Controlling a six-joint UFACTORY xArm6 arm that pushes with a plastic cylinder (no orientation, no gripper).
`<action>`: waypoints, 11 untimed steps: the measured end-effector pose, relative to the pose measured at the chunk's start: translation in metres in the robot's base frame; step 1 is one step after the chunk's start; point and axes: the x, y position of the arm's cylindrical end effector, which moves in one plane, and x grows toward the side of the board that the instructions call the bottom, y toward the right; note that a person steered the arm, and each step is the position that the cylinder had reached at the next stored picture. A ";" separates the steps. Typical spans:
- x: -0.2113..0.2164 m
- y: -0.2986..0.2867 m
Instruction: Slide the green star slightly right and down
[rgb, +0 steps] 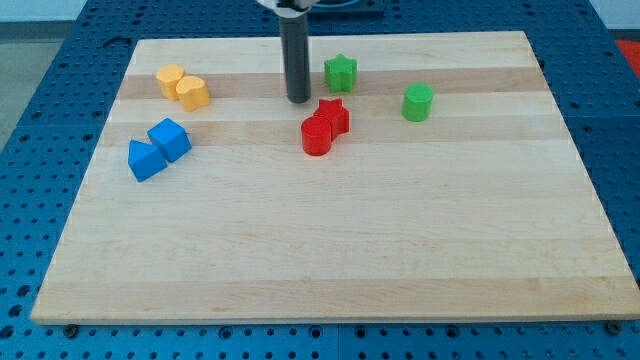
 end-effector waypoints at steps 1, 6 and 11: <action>-0.012 -0.002; -0.069 0.073; -0.051 0.089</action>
